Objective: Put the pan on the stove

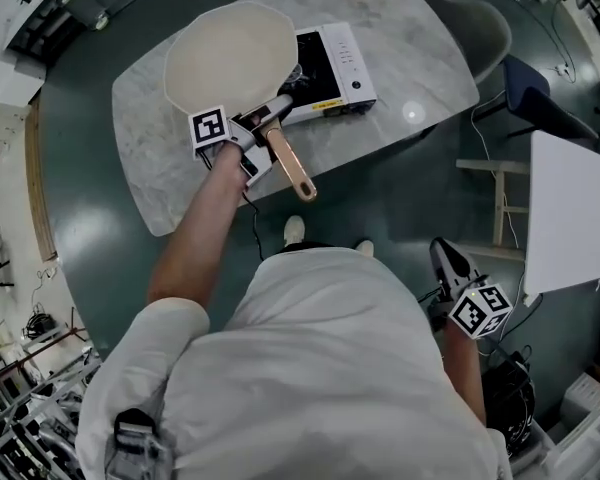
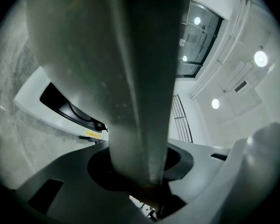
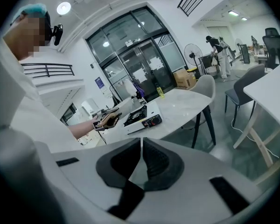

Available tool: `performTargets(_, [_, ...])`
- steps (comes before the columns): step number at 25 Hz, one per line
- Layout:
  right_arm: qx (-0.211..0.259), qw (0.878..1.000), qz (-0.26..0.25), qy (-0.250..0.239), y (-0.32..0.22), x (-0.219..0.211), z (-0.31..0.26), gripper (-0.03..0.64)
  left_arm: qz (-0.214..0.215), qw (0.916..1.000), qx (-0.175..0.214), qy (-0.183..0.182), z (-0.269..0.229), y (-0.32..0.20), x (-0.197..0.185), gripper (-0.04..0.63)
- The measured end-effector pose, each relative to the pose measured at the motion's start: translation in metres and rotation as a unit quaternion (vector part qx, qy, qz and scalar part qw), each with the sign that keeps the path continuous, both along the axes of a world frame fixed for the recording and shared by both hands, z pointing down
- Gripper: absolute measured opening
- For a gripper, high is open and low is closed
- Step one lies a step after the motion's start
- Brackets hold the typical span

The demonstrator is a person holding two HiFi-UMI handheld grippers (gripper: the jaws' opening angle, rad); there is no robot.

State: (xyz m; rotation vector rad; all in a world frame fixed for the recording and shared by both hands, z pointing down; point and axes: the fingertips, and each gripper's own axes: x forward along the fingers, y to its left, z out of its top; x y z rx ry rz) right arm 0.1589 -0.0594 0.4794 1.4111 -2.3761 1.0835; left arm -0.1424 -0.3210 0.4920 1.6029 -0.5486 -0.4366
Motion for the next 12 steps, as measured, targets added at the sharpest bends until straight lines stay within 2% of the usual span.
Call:
performTargets(4, [-0.003,1.000,0.015,0.000,0.005,0.020,0.001,0.023,0.026,0.9997,-0.004,-0.002,0.005,-0.005,0.033,0.158])
performTargets(12, [-0.010,0.999,0.041,0.002,0.019,0.036,0.001,0.021,0.063,0.9980,-0.008,-0.003,0.017,-0.016,0.069,0.158])
